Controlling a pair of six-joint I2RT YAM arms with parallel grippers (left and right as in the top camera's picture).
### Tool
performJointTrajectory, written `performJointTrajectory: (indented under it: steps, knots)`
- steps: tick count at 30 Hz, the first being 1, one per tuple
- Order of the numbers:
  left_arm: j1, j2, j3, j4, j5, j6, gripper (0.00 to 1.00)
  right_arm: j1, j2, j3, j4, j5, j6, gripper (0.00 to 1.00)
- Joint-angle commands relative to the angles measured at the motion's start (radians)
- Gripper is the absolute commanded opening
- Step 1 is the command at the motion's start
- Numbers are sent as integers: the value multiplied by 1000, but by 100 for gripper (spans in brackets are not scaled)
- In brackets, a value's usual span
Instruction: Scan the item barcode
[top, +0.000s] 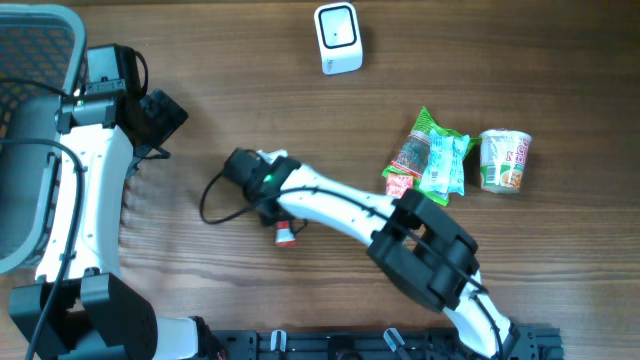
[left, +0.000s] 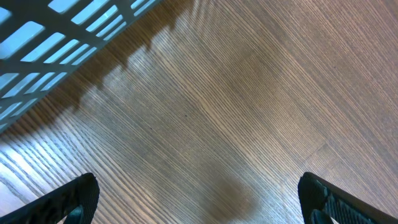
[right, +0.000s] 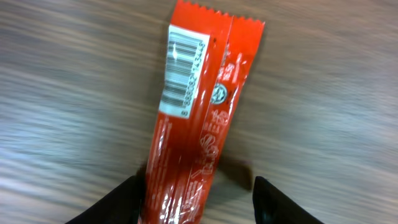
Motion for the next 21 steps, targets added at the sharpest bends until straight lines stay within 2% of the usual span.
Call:
performJointTrajectory:
  steps: [1,3,6,9,11,12,14,15,16,18,21]
  knots:
    - [5,0,14,-1,-10,15,100,-95,17,-26,-54,38,-126,58]
    - [5,0,14,0,-10,15,100,-142,-29,-26,-60,-31,-176,54]
    - [5,0,14,0,-10,15,100,-220,-133,-26,-100,-180,-249,54]
    - [5,0,14,0,-10,15,100,-267,-181,-27,-163,-291,-249,60]
    - [5,0,14,0,-10,15,100,-266,-180,-44,-172,-296,-235,63]
    - [5,0,14,0,-10,15,100,-264,-180,-63,-164,-297,-194,60]
    - [5,0,14,0,-10,15,100,-257,-180,-112,-137,-296,-124,47]
    - [5,0,14,-1,-10,15,100,-254,-180,-140,-108,-297,-97,45]
    - [5,0,14,0,-10,15,100,-244,-180,-191,-32,-297,-12,39]
    - [5,0,14,0,-10,15,100,-230,-180,-255,56,-296,108,38]
    - [5,0,14,0,-10,15,100,-210,-180,-335,246,-336,133,35]
